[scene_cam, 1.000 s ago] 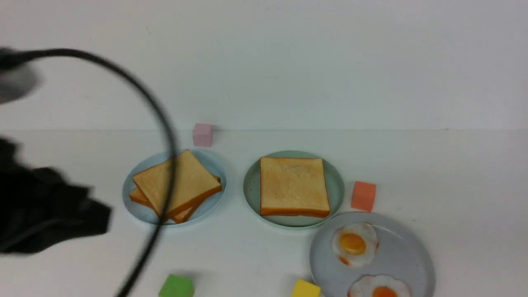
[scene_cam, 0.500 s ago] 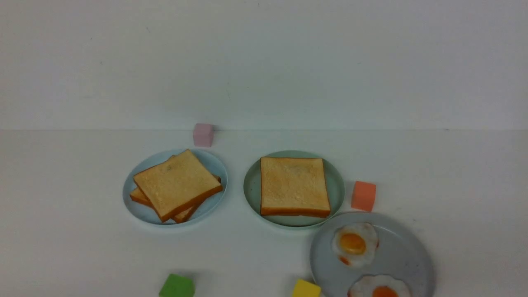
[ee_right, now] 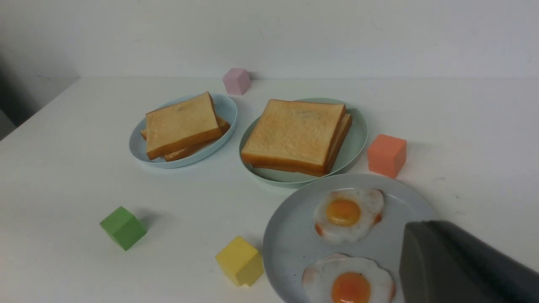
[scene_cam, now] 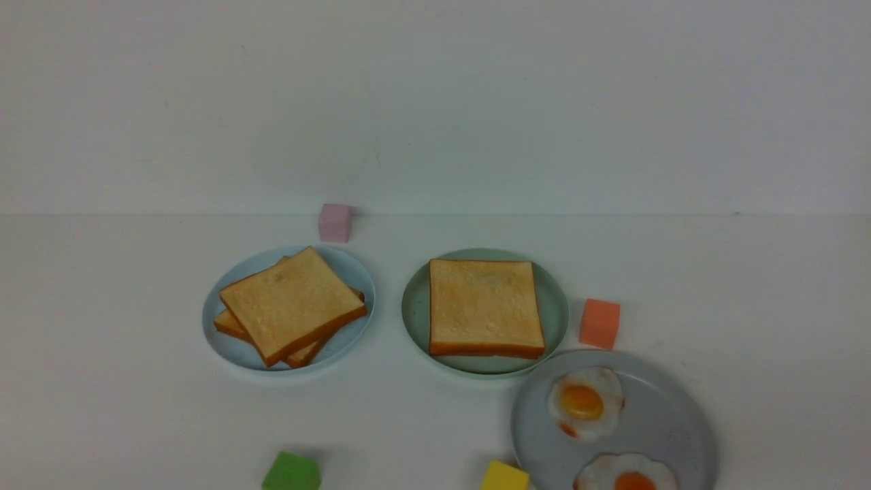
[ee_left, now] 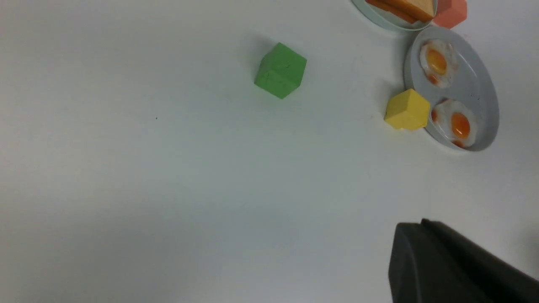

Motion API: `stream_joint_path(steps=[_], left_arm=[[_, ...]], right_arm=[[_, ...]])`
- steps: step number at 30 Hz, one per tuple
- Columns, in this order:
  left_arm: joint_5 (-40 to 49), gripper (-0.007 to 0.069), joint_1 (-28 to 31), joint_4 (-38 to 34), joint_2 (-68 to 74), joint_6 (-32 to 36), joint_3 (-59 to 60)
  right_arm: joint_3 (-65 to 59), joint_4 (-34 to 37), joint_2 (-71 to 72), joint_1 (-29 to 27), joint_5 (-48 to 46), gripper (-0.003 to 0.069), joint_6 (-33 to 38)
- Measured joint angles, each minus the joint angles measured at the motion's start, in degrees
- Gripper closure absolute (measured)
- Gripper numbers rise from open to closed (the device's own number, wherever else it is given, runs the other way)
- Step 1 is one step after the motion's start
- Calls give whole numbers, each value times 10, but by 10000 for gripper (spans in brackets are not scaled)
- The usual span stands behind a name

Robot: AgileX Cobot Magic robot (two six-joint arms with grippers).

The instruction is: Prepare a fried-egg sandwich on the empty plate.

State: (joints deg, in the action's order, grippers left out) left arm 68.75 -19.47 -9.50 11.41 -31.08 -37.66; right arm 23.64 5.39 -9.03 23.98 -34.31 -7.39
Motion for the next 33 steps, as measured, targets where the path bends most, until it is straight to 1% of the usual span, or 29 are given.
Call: stream_joint_path(steps=[3, 4, 7, 9, 10, 11, 12, 13, 15, 16, 17, 18, 19, 20, 22, 27, 33], left_arm=[[-8, 638, 0, 3, -1, 1, 3], [-24, 638, 0, 15, -1, 4, 8], [-129, 638, 0, 91, -2, 45, 52], [-175, 638, 0, 116, -6, 57, 75], [-243, 638, 0, 147, -16, 61, 119], [-289, 638, 0, 167, -26, 61, 142], [-316, 638, 0, 175, -30, 61, 160], [-369, 638, 5, 186, -51, 60, 201], [-414, 638, 31, 189, -82, 61, 259], [-421, 638, 48, 186, -99, 64, 284], [-421, 638, 52, 186, -101, 64, 284], [-425, 637, 85, 174, -117, 75, 324], [-426, 637, 89, 172, -118, 78, 329], [-430, 637, 111, 159, -120, 91, 363], [-435, 637, 132, 145, -120, 104, 388], [-451, 637, 138, 154, -120, 132, 391], [-457, 636, 138, 156, -120, 136, 393]], right_arm=[[0, 0, 0, 0, 0, 656, 0], [0, 0, 0, 0, 0, 656, 0], [0, 0, 0, 0, 0, 656, 0], [0, 0, 0, 0, 0, 656, 0], [0, 0, 0, 0, 0, 655, 0], [0, 0, 0, 0, 0, 655, 0], [0, 0, 0, 0, 0, 655, 0], [0, 0, 0, 0, 0, 654, 0], [0, 0, 0, 0, 0, 652, 0], [0, 0, 0, 0, 0, 652, 0], [0, 0, 0, 0, 0, 652, 0], [0, 0, 0, 0, 0, 652, 0], [0, 0, 0, 0, 0, 652, 0], [0, 0, 0, 0, -1, 650, 0], [0, 0, 0, 0, -2, 649, 0], [0, 0, 0, 0, -3, 645, 0], [0, -1, 0, 0, -5, 643, 0]])
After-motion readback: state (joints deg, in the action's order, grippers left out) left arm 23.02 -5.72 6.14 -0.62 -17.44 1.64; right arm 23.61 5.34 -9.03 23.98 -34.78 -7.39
